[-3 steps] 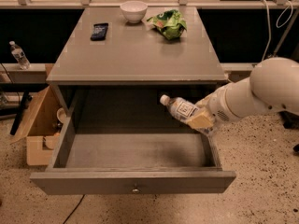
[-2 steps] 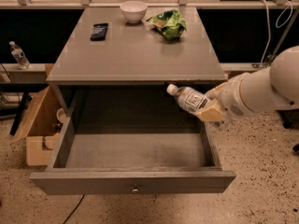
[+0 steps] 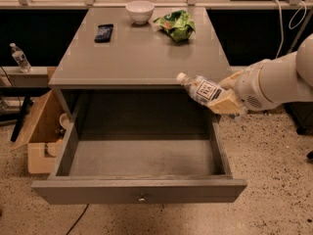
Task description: Pick blue plastic bottle from top drawer and place on counter
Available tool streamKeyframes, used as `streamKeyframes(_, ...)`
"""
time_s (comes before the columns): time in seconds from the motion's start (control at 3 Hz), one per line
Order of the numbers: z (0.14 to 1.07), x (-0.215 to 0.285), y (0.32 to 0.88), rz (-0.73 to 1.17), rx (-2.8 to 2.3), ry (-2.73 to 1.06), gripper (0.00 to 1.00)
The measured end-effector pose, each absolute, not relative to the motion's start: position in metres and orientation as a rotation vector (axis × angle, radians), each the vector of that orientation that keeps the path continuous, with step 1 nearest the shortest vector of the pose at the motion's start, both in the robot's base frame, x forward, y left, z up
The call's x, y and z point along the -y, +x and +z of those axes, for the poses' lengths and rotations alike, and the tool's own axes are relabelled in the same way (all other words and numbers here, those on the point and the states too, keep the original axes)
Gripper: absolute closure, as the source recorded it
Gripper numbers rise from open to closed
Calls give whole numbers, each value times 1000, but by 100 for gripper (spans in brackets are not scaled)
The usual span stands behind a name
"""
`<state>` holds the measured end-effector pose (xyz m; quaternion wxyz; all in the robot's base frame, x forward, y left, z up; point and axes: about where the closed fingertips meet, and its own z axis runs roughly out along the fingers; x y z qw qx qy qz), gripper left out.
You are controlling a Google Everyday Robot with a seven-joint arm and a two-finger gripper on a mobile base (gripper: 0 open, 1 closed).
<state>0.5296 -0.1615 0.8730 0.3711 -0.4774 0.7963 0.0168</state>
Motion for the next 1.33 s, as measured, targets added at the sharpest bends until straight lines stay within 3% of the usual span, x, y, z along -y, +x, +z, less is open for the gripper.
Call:
streamKeyframes(0.33, 885, 151, 555, 104, -2002, -1238, 100)
streamKeyframes(1.0, 895, 106, 674, 272, -1971, -1189, 100)
streamKeyframes(1.33, 888, 95, 704, 288, -2002, -1153, 100)
